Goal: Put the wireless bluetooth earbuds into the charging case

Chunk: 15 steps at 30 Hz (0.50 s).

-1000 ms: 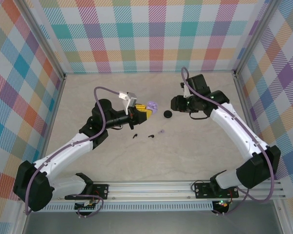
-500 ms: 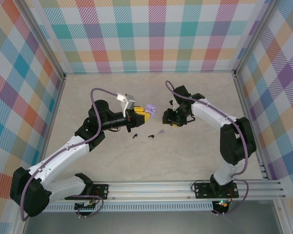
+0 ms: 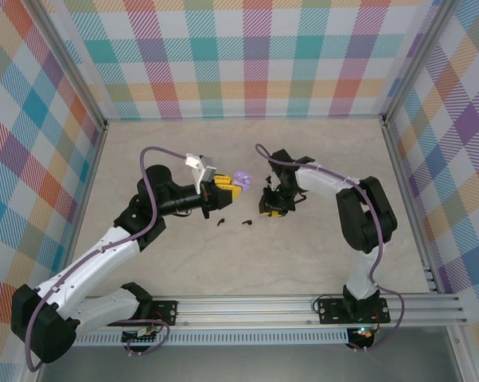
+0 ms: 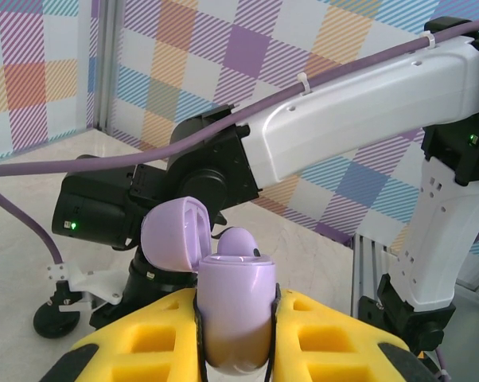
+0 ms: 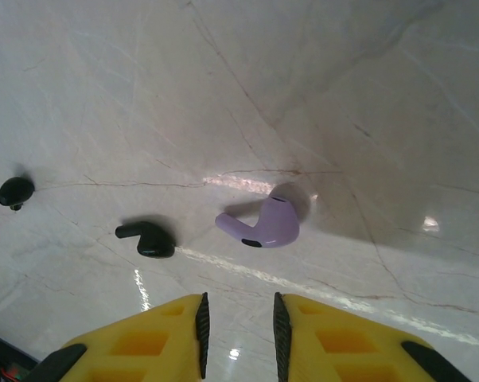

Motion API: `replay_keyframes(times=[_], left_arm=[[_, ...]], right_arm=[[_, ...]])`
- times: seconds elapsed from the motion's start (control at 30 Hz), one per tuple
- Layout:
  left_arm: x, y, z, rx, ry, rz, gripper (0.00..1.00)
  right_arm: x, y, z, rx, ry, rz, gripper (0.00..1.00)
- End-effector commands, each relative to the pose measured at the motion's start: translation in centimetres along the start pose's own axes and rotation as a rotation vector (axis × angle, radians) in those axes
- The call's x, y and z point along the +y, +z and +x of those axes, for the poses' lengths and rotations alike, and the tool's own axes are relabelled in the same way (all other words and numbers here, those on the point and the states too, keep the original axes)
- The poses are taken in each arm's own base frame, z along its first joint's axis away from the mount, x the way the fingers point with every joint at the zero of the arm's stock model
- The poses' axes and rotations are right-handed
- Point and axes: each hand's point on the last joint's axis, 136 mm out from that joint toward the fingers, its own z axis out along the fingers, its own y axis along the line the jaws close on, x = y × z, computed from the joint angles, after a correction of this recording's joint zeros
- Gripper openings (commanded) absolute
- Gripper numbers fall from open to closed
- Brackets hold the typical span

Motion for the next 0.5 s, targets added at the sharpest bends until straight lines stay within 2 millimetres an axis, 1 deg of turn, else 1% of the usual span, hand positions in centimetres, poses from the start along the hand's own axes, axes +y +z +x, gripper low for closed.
replay_keyframes(times=[0.0,0.23,0.47], left_arm=[[-0.9,-0.4,-1.9,-0.040,0.048,0.008,0.05],[-0.8,-0.4,-1.6,-0.035,0.039,0.003,0.05],[-0.7,-0.4,-1.4,-0.031,0.035,-0.002,0.05]], right_arm=[[0.8,0.3,-0.1,0.026,-0.009,-0.021,0.30],[0.1,1.3,0.0,0.037,0.006,0.007,0.28],[0.0,1.9,-0.5,0.031,0.016,0.008,0.29]])
